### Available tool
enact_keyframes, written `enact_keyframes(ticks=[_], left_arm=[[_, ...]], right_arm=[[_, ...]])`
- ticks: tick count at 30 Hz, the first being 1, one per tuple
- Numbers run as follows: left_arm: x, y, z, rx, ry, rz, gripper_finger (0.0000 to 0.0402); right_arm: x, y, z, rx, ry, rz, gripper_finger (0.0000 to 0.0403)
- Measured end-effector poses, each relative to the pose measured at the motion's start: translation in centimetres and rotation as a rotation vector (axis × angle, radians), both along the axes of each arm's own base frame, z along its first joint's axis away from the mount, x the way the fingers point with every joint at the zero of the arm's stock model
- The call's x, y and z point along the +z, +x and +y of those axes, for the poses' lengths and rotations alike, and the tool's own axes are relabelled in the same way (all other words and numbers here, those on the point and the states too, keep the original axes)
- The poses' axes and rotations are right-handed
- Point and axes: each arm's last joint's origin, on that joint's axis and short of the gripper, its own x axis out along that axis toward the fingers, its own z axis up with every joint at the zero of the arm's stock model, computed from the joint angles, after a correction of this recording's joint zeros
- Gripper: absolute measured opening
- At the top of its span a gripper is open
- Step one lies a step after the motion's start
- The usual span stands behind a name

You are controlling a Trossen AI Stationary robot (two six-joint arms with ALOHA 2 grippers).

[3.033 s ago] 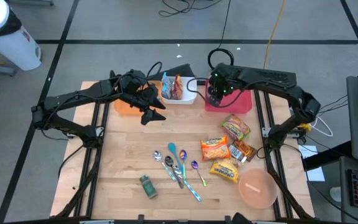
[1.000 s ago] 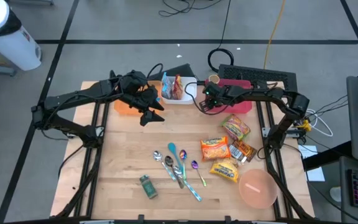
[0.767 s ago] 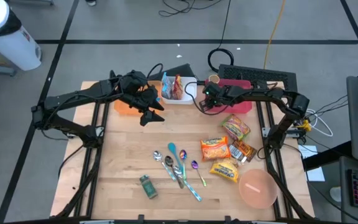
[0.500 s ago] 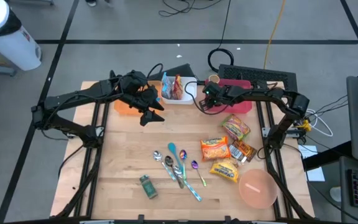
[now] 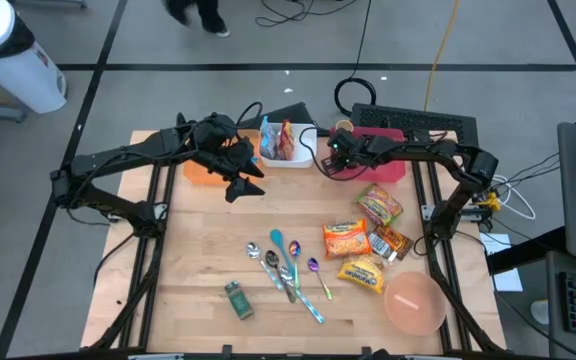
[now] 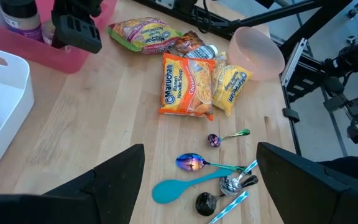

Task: Pick & Place Food Item
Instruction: Put the brown spice bottle into the red bin

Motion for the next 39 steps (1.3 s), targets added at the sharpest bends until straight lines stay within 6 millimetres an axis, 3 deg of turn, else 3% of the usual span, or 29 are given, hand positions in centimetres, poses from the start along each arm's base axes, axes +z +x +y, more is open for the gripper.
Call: enact_keyframes(ticks=[13,25,39], left_arm=[[0.0,0.0,0.0,0.0,0.0,0.0,0.0319],[0.0,0.0,0.0,0.001,-0.001,0.0,0.0319],[0.0,0.0,0.0,0.002,-0.003,0.0,0.0319]], right_arm=[[-2.2,-1.0,0.9,-0.087,0.028,-0.022,0.0176],[-2.2,-0.7,0.8,-0.071,0.019,-0.059,0.0175],[-2.3,-0.7,0.7,-0.033,0.005,-0.048,0.0213]])
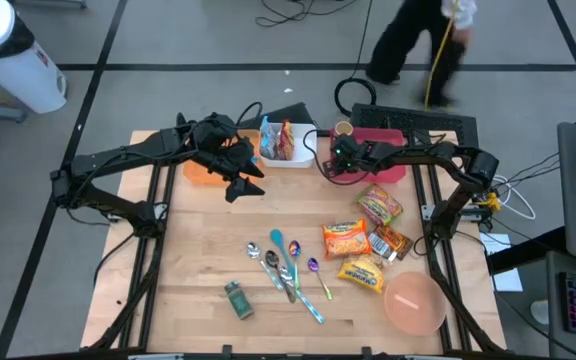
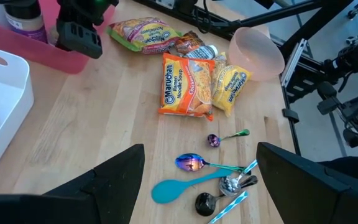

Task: Pick & Place Food Item
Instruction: Put the brown spice bottle into the red bin, then put the orange noodle pack into the white bin

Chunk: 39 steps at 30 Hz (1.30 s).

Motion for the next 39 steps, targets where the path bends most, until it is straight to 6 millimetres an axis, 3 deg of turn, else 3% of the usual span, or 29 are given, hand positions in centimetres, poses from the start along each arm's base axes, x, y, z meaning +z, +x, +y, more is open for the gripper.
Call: enact_keyframes(ticks=[21,39], left_arm=[[0.0,0.0,0.0,0.004,-0.006,0.001,0.0319],[0.0,0.0,0.0,0.006,-0.006,-0.003,0.0319]], right_arm=[[0.4,0.1,-0.1,0.044,-0.009,-0.026,0.0262],[5.2,-1.1,1.1,0.091,-0.066,-0.148,0.0257]])
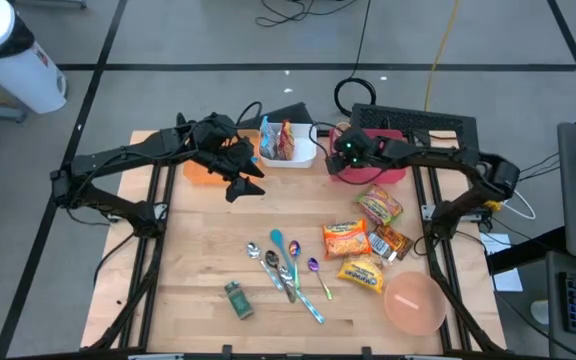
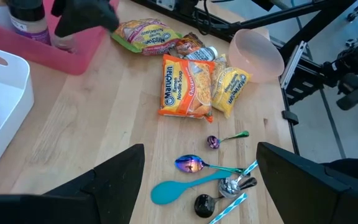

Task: Pick & Place Food Item
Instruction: Put the orange noodle pack into the white bin

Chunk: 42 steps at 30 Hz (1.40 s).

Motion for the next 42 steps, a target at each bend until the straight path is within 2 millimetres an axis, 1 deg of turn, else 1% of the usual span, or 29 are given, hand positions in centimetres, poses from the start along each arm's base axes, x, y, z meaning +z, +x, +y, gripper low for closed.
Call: enact_keyframes(ticks=[5,13,16,20,24,28,32,35,39,42], left_arm=[[0.1,-0.1,0.0,0.003,-0.003,-0.001,0.0319],[1.3,-1.6,0.3,0.035,0.011,-0.044,0.0319],[1.9,-2.3,0.4,0.051,0.018,-0.071,0.0319],[2.2,-2.8,0.6,0.065,0.022,-0.083,0.0319],[2.1,-2.8,0.6,0.083,-0.008,-0.062,0.0319],[1.7,-2.7,0.3,0.042,-0.025,-0.036,0.0319],[1.6,-2.7,-0.1,0.024,-0.032,-0.023,0.0319],[1.6,-2.8,-0.2,0.02,-0.036,-0.014,0.0319],[1.6,-2.8,-0.2,0.01,-0.041,-0.016,0.0319],[1.6,-2.8,-0.2,0.002,-0.029,-0.02,0.0319]], right_arm=[[1.9,0.1,1.5,0.055,-0.024,-0.07,0.0256],[5.3,0.7,4.3,0.149,-0.115,-0.259,0.0256],[6.2,1.1,5.0,0.179,-0.145,-0.329,0.0256],[7.2,1.7,5.7,0.202,-0.178,-0.425,0.0255],[7.8,2.2,6.1,0.216,-0.112,-0.552,0.0254],[8.6,2.4,6.5,0.372,-0.08,-0.64,0.0254],[9.7,1.9,7.4,0.451,-0.073,-0.675,0.0254],[10.1,1.1,8.4,0.472,-0.083,-0.646,0.0254],[10.9,-0.3,9.9,0.457,-0.116,-0.598,0.0253],[11.1,-1.4,11.1,0.453,-0.109,-0.537,0.0253]])
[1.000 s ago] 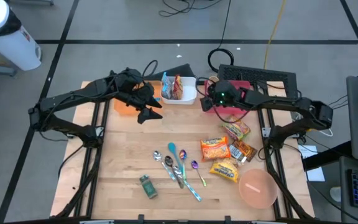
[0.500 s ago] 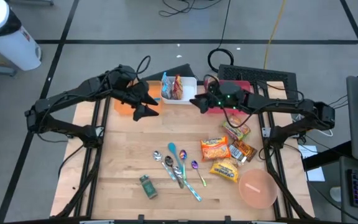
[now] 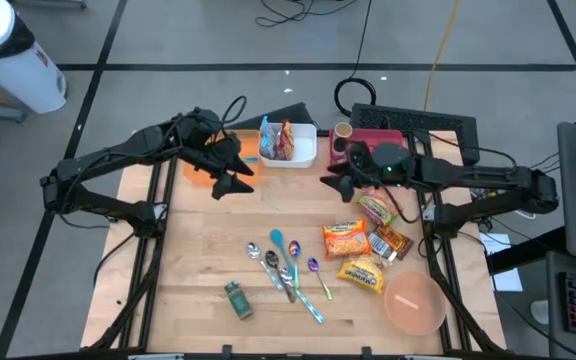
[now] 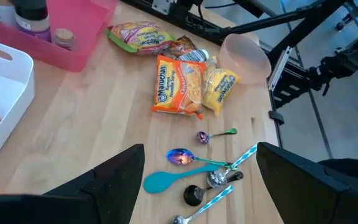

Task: Pick & Place Food Item
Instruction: Put the orange noodle pack into the white bin

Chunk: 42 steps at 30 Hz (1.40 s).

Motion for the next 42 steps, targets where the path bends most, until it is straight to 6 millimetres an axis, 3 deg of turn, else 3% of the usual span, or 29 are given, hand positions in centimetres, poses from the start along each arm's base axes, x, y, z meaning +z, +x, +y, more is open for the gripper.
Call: enact_keyframes(ticks=[11,21,27,35,42], left_arm=[[0.1,0.0,0.3,-0.003,0.03,-0.014,0.0319],[0.0,0.2,0.7,-0.002,0.053,-0.026,0.0319],[0.0,0.2,0.7,-0.005,0.061,-0.035,0.0319],[0.0,0.2,0.7,-0.004,0.07,-0.035,0.0319],[0.0,0.2,0.7,-0.003,0.057,-0.032,0.0319]], right_arm=[[-2.5,-3.5,5.0,-0.076,0.219,0.362,0.0253],[-5.0,-4.5,9.0,-0.159,0.416,0.605,0.0253],[-6.4,-5.2,10.0,-0.267,0.484,0.76,0.0253],[-8.9,-3.6,10.4,-0.237,0.455,0.791,0.0253],[-11.9,-3.8,9.7,-0.26,0.492,0.766,0.0253]])
